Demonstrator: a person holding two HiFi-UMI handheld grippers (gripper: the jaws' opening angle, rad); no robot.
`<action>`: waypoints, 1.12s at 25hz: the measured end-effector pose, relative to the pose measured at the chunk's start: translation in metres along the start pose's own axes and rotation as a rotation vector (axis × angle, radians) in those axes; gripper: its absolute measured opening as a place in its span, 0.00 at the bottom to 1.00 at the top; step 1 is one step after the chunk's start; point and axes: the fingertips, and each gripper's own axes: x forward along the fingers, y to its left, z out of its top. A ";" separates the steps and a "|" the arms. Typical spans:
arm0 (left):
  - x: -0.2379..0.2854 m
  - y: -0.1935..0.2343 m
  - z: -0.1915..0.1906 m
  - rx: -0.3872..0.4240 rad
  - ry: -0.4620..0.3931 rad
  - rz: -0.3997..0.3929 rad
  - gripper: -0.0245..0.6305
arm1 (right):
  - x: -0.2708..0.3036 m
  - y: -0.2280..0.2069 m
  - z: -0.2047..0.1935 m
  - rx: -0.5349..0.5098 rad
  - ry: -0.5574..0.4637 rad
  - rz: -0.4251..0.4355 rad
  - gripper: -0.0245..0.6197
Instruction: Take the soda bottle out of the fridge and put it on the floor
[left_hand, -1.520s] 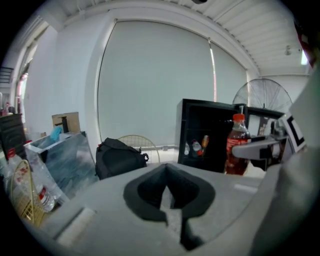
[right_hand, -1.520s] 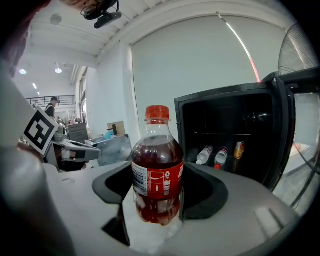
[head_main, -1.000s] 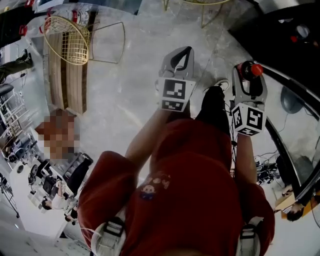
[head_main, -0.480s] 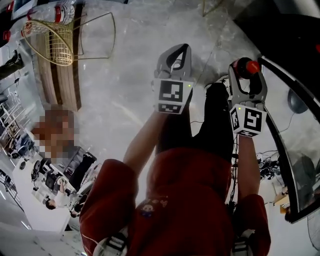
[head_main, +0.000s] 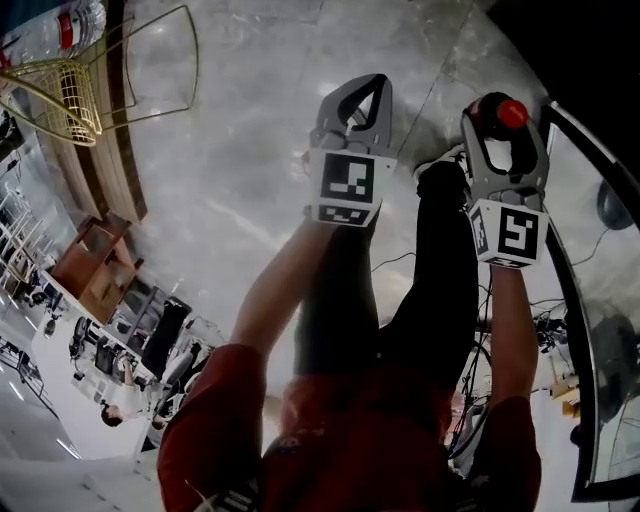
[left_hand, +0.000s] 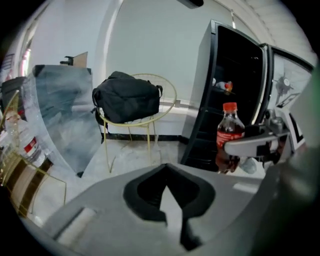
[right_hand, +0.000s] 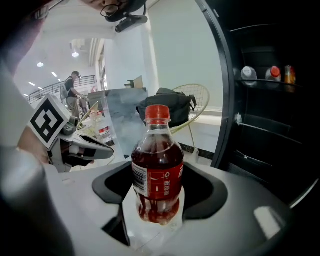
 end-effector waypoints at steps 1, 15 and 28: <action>0.011 0.001 -0.012 0.002 0.002 -0.007 0.04 | 0.008 -0.002 -0.013 -0.007 -0.002 0.003 0.50; 0.183 0.032 -0.163 0.088 -0.058 -0.143 0.04 | 0.149 -0.025 -0.187 -0.092 -0.047 0.060 0.50; 0.308 0.062 -0.249 0.104 -0.120 -0.138 0.04 | 0.260 -0.065 -0.293 -0.096 -0.150 0.070 0.50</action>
